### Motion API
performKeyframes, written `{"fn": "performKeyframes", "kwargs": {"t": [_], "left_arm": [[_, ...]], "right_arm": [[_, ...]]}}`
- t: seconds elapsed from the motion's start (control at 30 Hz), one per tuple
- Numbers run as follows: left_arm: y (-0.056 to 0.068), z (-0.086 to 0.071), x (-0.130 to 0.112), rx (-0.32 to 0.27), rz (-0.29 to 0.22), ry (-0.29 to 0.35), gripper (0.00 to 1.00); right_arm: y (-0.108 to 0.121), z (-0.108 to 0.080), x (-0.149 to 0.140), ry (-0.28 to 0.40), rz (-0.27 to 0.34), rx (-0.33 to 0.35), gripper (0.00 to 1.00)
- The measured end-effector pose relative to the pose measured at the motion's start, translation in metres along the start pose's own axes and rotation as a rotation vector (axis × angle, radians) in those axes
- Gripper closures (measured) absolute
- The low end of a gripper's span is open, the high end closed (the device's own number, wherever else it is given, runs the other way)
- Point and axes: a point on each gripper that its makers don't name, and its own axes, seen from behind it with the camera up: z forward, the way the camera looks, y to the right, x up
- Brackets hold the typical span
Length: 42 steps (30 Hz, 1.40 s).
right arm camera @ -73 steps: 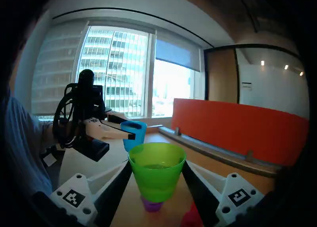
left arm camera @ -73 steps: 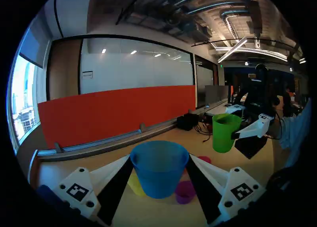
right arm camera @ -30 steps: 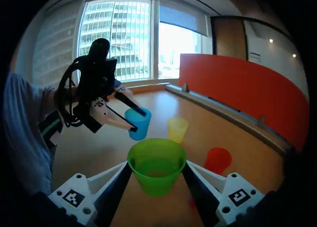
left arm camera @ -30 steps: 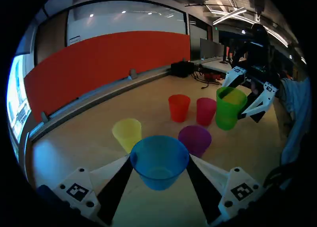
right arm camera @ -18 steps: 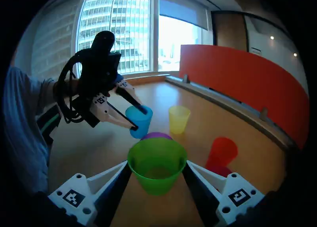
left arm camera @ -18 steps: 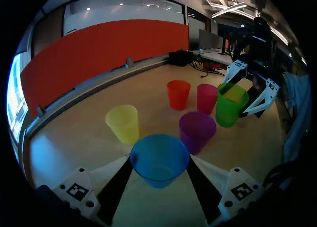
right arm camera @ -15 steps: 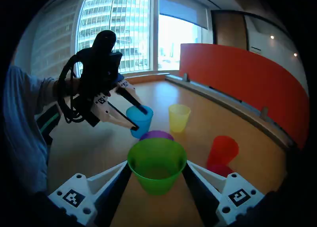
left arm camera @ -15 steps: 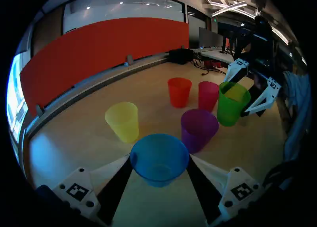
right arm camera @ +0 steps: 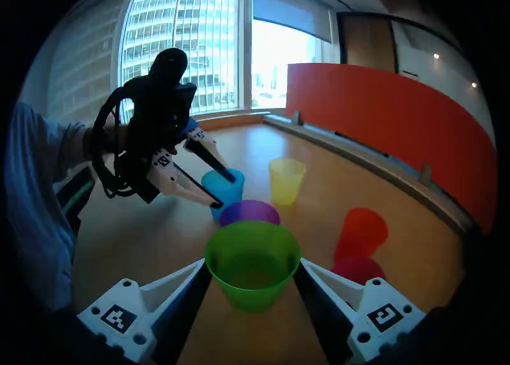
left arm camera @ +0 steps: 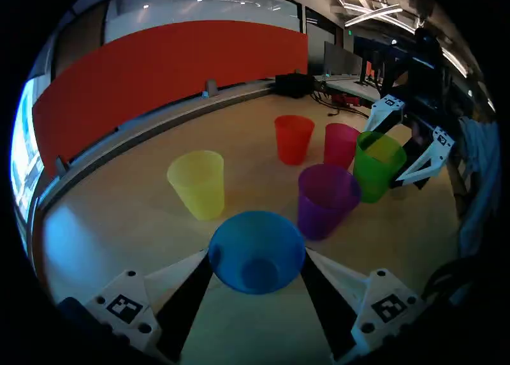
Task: Pour water
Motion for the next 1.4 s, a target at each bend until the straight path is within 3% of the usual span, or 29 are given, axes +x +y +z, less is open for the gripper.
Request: {"fn": "performKeyframes", "kwargs": {"t": [0.27,0.6,1.07,1.4], "left_arm": [[-0.003,-0.002,-0.009,0.018,0.016,-0.02,0.05],[0.001,-0.011,-0.016,0.022,0.008,-0.029,0.04],[0.002,-0.029,-0.016,0.041,-0.016,0.004,0.04],[0.011,-0.036,-0.016,0.032,-0.026,0.019,0.04]], "right_arm": [[-0.001,0.007,-0.006,-0.007,0.005,-0.002,0.11],[-0.004,0.012,-0.021,-0.025,0.007,-0.003,0.11],[-0.01,0.015,-0.034,-0.036,0.024,-0.007,0.11],[-0.009,0.012,-0.038,-0.036,0.034,-0.017,0.07]]}}
